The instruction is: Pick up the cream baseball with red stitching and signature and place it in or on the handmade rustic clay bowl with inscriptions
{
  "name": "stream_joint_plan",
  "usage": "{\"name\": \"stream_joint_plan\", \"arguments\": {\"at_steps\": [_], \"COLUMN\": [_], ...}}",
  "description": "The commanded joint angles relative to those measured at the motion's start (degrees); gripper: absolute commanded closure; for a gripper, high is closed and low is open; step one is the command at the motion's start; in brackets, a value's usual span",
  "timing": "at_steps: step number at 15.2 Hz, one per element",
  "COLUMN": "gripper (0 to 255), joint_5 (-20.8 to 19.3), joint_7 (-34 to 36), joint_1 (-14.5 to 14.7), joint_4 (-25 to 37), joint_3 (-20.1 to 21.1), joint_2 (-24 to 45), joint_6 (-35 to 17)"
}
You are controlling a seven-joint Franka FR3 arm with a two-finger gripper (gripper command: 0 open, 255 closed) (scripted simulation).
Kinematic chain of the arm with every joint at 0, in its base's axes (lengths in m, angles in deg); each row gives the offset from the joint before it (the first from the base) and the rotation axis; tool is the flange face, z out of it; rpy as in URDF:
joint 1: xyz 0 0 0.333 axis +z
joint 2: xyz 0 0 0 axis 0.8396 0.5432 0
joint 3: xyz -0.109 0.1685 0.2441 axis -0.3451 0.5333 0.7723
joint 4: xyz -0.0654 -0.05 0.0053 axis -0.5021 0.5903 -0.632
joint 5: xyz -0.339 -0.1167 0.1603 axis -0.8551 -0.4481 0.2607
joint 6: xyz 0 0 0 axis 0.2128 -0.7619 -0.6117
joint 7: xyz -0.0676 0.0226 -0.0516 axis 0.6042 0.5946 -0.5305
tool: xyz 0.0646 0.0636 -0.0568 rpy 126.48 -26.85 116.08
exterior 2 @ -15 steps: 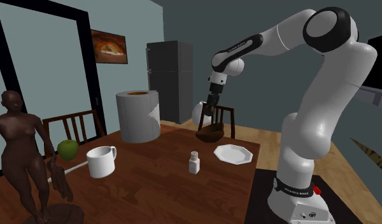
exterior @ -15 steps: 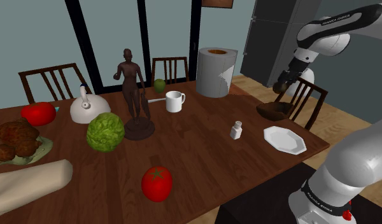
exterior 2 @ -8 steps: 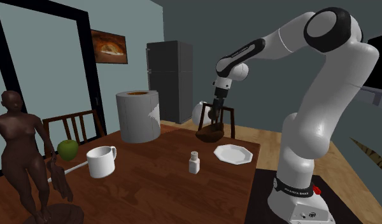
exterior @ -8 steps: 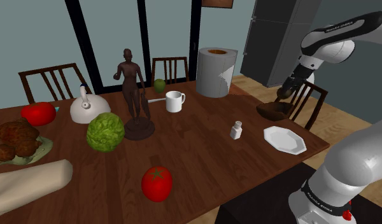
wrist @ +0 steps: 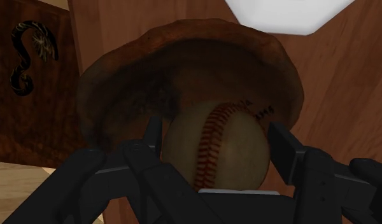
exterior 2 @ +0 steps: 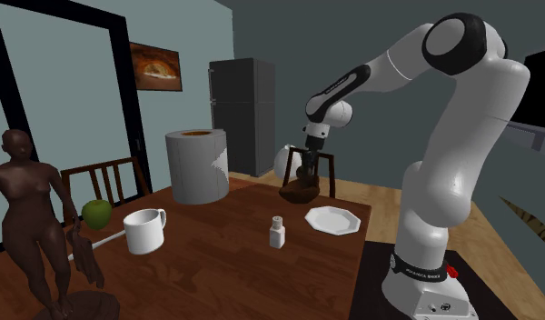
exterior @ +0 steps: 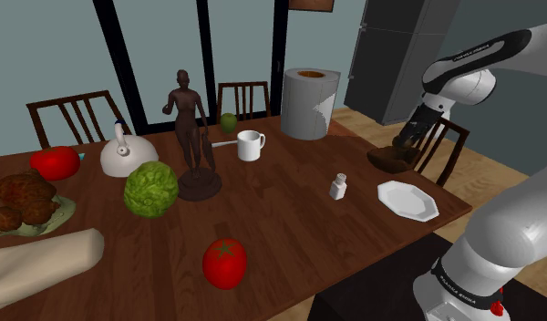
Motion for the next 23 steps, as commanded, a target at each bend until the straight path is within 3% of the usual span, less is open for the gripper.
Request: {"name": "stream_joint_plan", "arguments": {"at_steps": [1, 8, 9, 14, 18, 23], "gripper": [255, 255, 0, 0, 0, 0], "joint_5": [0.4, 0.4, 0.4, 0.4, -2.6, -2.6], "joint_7": [-0.5, -0.5, -0.5, -0.5, 1.7, 1.7], "joint_1": [0.2, 0.2, 0.2, 0.2, -1.5, -1.5], "joint_4": [-0.5, -0.5, -0.5, -0.5, 3.7, 3.7], "joint_3": [-0.3, -0.3, -0.3, -0.3, 1.0, 1.0], "joint_2": [0.6, 0.6, 0.6, 0.6, -3.7, -3.7], "joint_6": [-0.9, -0.9, -0.9, -0.9, 6.7, 6.7]}}
